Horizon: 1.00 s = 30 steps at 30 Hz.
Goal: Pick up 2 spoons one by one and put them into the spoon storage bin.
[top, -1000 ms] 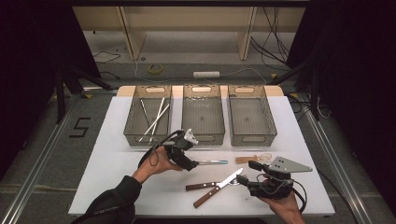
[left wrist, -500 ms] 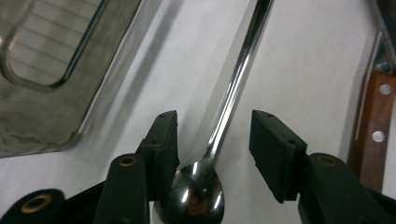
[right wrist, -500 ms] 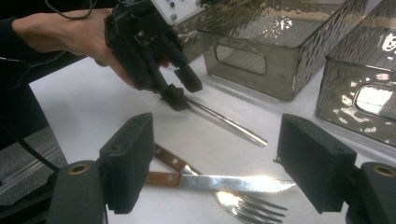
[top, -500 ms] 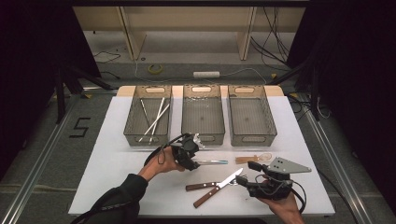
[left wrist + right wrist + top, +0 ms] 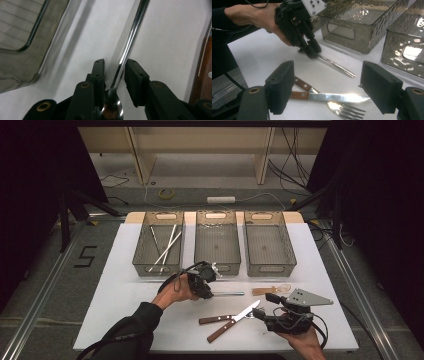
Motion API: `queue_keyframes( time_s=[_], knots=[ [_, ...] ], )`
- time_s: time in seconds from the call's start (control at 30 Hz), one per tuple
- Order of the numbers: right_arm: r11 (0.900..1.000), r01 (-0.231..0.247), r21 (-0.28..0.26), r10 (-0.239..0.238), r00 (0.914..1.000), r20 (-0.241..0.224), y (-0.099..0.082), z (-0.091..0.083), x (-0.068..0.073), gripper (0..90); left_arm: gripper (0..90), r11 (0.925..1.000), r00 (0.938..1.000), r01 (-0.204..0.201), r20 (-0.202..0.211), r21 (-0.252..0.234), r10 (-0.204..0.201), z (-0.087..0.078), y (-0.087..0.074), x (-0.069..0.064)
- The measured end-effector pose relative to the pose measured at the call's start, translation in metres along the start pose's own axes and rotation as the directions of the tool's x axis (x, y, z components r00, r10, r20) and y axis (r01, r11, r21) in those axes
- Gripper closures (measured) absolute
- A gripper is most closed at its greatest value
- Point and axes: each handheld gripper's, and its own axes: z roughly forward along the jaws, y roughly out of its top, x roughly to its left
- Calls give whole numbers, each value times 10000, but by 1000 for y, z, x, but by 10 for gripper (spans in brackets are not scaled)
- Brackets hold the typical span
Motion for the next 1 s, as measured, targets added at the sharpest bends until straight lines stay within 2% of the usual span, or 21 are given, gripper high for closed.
queue_keyframes(
  time_s=[0.1, 0.2, 0.33, 0.43, 0.47, 0.57, 0.87, 1.0],
  knots=[
    [10000, -7, 0, 7, 10000, 4, 0, 0, 0, 285, 742, 9995, 9997, -250, 10, 197, 250, 0, 2, -1],
    [10000, -11, -4, 11, 10000, 5, 0, 0, 0, 285, 787, 9997, 9997, -219, 52, 70, 218, 0, 2, -2],
    [10000, 1, 7, -1, 10000, -15, 0, 0, 1, 285, 848, 9983, 9983, -573, 121, 103, 572, -1, 1, -3],
    [10000, -3, -4, 3, 10000, -7, 0, 0, 1, 285, 869, 9984, 9978, -563, 353, -65, 565, -1, 1, -4],
    [10000, -1, -5, 1, 10000, -8, 0, 0, 1, 285, 882, 9973, 9968, -738, 296, 0, 738, -1, 0, -5],
    [10000, 8, -1, -8, 10000, -11, 0, -1, 1, 285, 887, 9965, 9961, -831, 310, -38, 832, -1, 0, -5],
    [10000, -8, 2, 8, 10000, -22, 0, -1, 1, 285, 890, 9962, 9967, -726, 319, -485, 742, -11, 0, -6],
    [10000, 5, 1, -5, 10000, -19, 0, -1, 1, 285, 890, 9958, 9976, -553, 376, -732, 582, -18, -2, -5]
  ],
)
